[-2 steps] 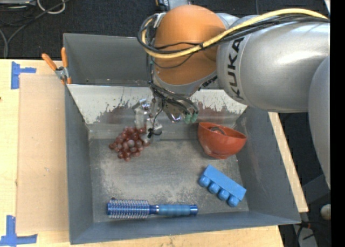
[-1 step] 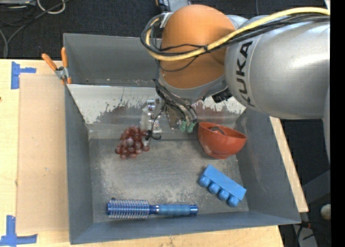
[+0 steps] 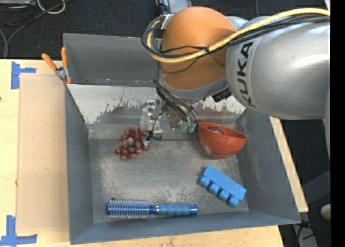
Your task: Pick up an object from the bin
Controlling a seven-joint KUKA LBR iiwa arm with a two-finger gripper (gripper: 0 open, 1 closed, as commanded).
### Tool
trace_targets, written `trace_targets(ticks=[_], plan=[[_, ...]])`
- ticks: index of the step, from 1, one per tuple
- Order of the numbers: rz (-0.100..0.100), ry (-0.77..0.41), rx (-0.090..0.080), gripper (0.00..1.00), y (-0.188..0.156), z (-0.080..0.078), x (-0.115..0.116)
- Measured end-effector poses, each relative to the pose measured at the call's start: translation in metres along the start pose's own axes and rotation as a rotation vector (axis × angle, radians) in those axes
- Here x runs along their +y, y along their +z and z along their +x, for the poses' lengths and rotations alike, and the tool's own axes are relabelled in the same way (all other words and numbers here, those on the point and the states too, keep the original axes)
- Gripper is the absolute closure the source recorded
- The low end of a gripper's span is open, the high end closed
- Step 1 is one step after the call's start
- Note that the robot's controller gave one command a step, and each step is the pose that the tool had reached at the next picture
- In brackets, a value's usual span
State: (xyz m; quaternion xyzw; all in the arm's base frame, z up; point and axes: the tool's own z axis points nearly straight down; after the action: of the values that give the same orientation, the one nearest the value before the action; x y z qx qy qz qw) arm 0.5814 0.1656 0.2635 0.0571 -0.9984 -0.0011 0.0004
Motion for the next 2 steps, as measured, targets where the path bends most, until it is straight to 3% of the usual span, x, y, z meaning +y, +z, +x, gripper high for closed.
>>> trace_targets(ticks=[1,2], plan=[[0.000,-0.217,0.003,1.00,0.113,0.035,-0.043],[0.000,-0.149,0.000,1.00,0.096,0.034,-0.026]])
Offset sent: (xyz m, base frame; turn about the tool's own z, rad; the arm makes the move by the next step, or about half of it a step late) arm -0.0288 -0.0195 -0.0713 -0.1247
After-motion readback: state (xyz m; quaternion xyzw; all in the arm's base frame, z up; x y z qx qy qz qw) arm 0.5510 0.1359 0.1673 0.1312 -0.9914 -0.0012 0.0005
